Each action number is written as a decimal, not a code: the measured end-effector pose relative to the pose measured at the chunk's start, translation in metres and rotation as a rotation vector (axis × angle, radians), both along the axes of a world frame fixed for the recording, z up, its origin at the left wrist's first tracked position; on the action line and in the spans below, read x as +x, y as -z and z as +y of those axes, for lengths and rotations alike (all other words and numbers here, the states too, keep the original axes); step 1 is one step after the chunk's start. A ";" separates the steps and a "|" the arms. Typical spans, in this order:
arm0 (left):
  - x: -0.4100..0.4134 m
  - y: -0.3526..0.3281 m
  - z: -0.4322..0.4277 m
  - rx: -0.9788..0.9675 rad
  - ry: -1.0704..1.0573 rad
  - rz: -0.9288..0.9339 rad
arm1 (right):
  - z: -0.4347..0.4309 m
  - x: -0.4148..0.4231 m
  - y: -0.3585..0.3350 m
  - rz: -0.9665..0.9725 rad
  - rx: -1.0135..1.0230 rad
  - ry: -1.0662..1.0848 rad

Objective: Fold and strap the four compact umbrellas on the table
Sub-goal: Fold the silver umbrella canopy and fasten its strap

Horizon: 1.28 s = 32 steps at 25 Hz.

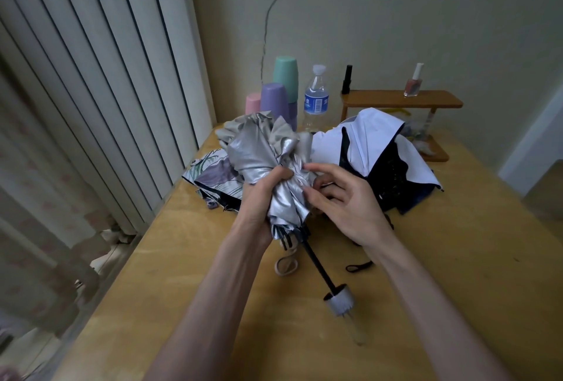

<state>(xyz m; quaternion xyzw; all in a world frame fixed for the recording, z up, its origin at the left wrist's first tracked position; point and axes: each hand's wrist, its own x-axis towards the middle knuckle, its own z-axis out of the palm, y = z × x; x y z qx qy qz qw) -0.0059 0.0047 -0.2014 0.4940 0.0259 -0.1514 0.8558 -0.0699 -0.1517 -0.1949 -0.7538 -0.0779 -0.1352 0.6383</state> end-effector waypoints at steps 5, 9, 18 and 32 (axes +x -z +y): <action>0.012 -0.009 -0.006 -0.056 -0.245 -0.002 | 0.011 -0.015 0.007 0.052 -0.189 -0.020; 0.014 -0.012 -0.008 -0.075 -0.422 -0.052 | 0.025 -0.018 0.027 -0.243 -0.506 0.211; 0.003 -0.016 -0.022 -0.140 -0.207 -0.024 | 0.031 -0.007 0.041 -0.454 -0.373 0.303; 0.015 -0.010 -0.004 -0.085 -0.115 -0.028 | 0.017 -0.002 0.038 -0.349 -0.282 0.166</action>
